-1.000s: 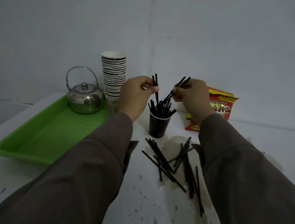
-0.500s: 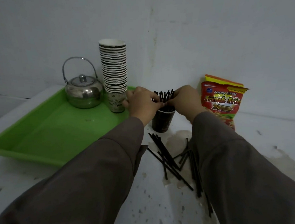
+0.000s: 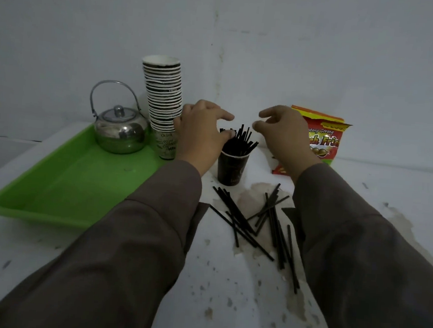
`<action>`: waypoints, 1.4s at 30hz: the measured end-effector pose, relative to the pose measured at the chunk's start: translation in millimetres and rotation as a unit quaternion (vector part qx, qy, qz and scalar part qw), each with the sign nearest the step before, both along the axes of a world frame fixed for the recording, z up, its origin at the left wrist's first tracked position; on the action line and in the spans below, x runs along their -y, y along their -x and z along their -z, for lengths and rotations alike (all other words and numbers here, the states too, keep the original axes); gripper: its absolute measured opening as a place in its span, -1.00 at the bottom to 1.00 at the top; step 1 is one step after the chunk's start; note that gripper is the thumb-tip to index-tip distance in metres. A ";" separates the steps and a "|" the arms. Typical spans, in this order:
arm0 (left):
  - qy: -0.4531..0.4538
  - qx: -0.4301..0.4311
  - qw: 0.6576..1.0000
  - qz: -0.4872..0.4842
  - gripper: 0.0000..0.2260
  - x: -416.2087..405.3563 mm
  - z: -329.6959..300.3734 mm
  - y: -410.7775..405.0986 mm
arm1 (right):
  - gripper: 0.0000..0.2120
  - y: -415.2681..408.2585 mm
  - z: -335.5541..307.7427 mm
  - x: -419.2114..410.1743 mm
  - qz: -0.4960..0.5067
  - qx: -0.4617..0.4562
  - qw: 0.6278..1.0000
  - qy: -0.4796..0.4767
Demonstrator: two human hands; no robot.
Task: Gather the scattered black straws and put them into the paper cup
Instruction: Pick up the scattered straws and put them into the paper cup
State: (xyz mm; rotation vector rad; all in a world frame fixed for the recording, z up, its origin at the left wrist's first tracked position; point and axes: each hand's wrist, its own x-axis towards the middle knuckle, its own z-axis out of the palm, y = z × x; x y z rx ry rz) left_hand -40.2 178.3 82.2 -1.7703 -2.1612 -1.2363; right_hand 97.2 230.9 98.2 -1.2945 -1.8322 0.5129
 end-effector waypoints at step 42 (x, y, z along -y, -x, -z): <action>0.098 -0.193 0.953 0.211 -0.56 60.6 113.2 -34.2 | -0.68 -80.7 106.6 69.4 -0.055 0.395 0.907 -0.133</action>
